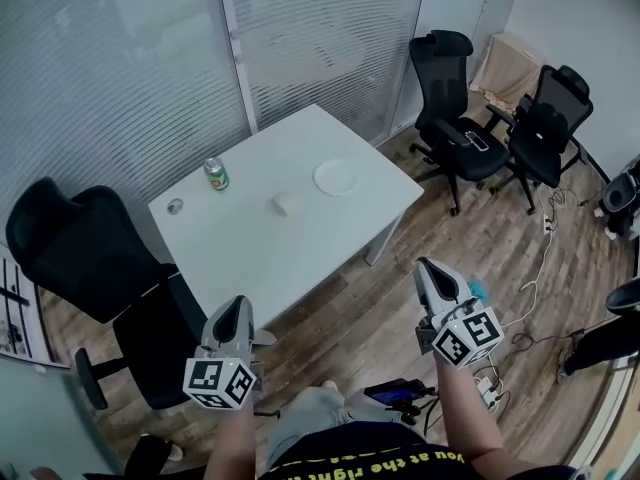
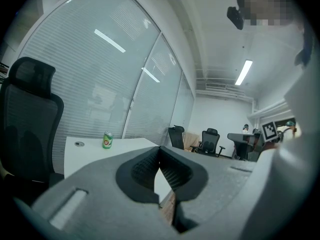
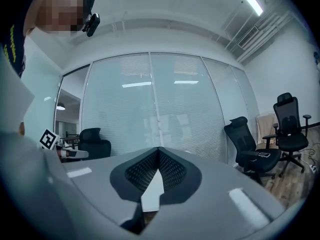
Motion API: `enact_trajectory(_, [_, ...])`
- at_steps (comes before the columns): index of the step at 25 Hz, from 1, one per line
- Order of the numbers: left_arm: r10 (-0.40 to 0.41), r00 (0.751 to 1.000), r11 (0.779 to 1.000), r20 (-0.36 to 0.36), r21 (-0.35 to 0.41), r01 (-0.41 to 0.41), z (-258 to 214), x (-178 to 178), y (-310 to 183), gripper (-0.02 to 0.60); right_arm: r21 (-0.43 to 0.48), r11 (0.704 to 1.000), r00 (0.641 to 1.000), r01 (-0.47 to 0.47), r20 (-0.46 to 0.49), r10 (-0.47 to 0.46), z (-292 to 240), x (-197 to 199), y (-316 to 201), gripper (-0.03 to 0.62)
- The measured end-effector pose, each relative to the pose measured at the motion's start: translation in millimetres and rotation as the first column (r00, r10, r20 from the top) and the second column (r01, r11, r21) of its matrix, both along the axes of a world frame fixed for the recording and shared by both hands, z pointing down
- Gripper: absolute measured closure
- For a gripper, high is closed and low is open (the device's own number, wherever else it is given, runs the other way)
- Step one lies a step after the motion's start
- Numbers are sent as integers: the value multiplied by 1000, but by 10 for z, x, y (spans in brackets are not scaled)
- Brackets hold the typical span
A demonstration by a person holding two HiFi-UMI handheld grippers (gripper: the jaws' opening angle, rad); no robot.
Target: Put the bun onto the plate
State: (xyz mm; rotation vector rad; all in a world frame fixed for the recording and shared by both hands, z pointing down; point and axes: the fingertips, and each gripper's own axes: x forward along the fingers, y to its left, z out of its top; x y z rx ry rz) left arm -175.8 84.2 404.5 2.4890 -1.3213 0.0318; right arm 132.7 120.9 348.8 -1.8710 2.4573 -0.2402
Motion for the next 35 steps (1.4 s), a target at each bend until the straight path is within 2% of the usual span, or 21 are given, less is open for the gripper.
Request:
enact_trajectory(13, [15, 1000, 1000, 18, -23, -14, 134, 58, 44, 580, -33, 999, 1000, -1, -14, 1, 81, 31, 69, 588])
enact_trajectory(21, [13, 1000, 1000, 21, -14, -12, 111, 27, 53, 580, -20, 1000, 1000, -16, -8, 16, 77, 100, 135, 588])
enact_trajectory(35, [-23, 1000, 1000, 19, -11, 23, 130, -4, -186, 581, -17, 1000, 1000, 23, 1, -23, 103, 24, -204, 588])
